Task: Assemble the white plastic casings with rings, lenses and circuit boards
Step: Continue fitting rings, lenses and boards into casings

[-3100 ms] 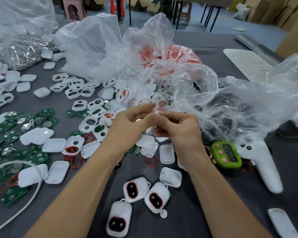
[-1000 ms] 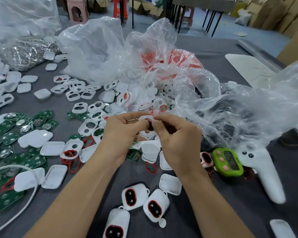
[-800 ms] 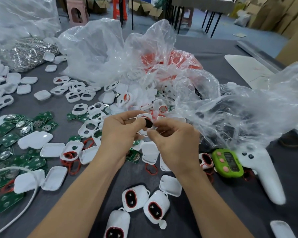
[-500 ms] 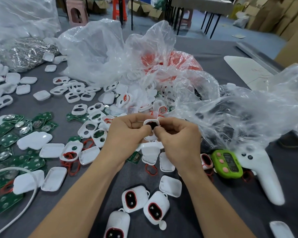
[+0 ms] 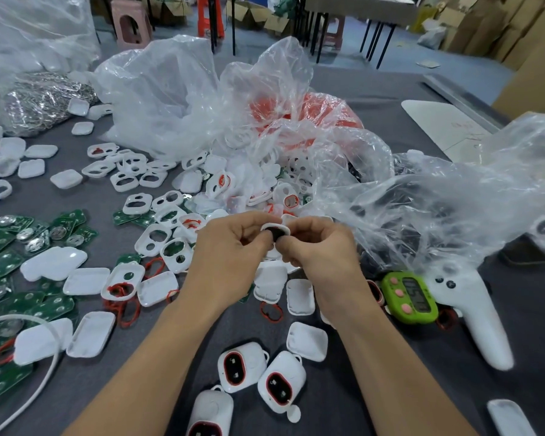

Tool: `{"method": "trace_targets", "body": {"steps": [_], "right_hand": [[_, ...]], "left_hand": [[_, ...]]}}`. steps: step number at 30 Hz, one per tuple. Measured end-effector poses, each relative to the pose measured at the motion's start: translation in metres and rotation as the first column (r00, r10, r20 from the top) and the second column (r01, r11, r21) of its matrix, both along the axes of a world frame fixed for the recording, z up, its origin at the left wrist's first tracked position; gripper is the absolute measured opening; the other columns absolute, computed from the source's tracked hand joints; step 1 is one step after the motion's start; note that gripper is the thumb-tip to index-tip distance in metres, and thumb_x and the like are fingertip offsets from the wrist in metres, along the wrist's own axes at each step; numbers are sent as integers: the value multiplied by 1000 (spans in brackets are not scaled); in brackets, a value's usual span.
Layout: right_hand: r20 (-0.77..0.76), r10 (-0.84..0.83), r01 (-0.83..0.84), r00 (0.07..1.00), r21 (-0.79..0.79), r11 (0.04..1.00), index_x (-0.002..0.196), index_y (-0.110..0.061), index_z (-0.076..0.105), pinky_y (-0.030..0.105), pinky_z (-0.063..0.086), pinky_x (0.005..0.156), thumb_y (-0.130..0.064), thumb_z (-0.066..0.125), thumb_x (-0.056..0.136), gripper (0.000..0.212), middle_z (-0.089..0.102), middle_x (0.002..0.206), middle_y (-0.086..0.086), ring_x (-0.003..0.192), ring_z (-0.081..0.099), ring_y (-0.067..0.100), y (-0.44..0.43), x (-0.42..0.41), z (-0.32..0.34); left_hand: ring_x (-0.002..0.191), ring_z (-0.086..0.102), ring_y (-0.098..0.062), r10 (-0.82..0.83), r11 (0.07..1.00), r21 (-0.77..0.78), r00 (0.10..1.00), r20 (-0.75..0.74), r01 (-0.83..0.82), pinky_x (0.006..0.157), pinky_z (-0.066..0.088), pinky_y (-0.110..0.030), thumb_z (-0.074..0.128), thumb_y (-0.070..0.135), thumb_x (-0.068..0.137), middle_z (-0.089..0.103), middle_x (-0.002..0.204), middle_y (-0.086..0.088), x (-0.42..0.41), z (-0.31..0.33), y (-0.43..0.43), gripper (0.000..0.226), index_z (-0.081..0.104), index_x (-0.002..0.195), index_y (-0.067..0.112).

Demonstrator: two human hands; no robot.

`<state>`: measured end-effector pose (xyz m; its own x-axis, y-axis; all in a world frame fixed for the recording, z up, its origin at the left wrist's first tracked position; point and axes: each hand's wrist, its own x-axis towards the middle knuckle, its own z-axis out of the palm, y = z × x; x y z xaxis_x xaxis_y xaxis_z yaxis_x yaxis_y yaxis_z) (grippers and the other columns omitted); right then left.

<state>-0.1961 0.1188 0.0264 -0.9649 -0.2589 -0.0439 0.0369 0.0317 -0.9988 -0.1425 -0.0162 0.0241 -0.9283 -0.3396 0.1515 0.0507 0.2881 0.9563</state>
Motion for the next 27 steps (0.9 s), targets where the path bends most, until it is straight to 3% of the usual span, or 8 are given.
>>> {"method": "trace_targets", "body": {"steps": [2, 5, 9, 13, 17, 19, 22, 27], "right_hand": [[19, -7, 7, 1000, 20, 1000, 67, -26, 76, 22, 46, 52, -17, 75, 61, 11, 69, 60, 0, 52, 57, 9, 0, 0, 0], [20, -21, 20, 1000, 51, 999, 65, -28, 75, 24, 45, 52, -19, 73, 59, 11, 67, 58, -4, 52, 55, 7, 0, 1, 0], [-36, -5, 7, 999, 58, 998, 68, -23, 75, 24, 44, 54, -21, 74, 58, 10, 67, 59, -4, 54, 55, 7, 0, 2, 2], [-150, 3, 7, 989, 70, 997, 71, -23, 74, 25, 47, 55, -21, 77, 72, 4, 66, 59, -4, 55, 56, 7, -1, 5, 2], [-209, -29, 57, 977, 130, 990, 76, -24, 75, 28, 50, 56, -13, 79, 78, 11, 71, 64, 0, 55, 57, 5, -2, 5, 0], [-204, -65, 93, 977, 134, 987, 74, -26, 76, 28, 51, 56, -16, 80, 76, 11, 71, 62, -3, 54, 59, 4, -1, 4, 0], [-187, -105, 136, 977, 161, 978, 71, -27, 77, 35, 57, 59, -21, 80, 71, 6, 73, 63, -5, 57, 66, 9, 1, 3, 0], [-196, -118, 163, 973, 232, 959, 69, -24, 76, 41, 58, 61, -19, 78, 71, 6, 71, 59, -4, 56, 64, 10, -4, 8, -1]], "left_hand": [[75, 72, -29, -26, 999, -27, 1000, 10, 27, 72, 62, -45, 66, 26, 86, 78, 78, 9, 1, 1, 1, 21, 79, 99, 37], [69, 73, -16, -45, 998, -48, 999, 2, 45, 63, 58, -33, 70, 18, 87, 78, 77, 12, 3, 2, 0, 24, 80, 98, 37], [65, 70, -7, 8, 999, 43, 1000, -17, -8, 63, 55, -20, 71, -2, 84, 78, 72, 5, 3, 4, 3, 33, 83, 90, 28], [59, 68, -9, 72, 991, 116, 997, 4, -72, 60, 57, -24, 64, -15, 79, 77, 68, 1, 1, 5, 4, 42, 83, 86, 21], [62, 71, -11, 84, 994, 72, 996, 30, -86, 65, 62, -32, 65, -2, 81, 76, 68, 3, 3, 5, 4, 39, 83, 86, 33], [66, 73, -14, 68, 996, 57, 997, 36, -70, 70, 64, -41, 64, 10, 85, 77, 70, 4, 4, 5, 5, 35, 81, 91, 41], [72, 74, -25, 41, 999, 31, 996, 82, -43, 73, 63, -53, 63, 11, 92, 77, 71, 6, 2, 6, 8, 40, 80, 89, 47], [60, 72, -15, 112, 993, 20, 989, 101, -115, 61, 63, -37, 64, 2, 89, 75, 65, 8, 2, 6, 12, 49, 79, 74, 46]]}}
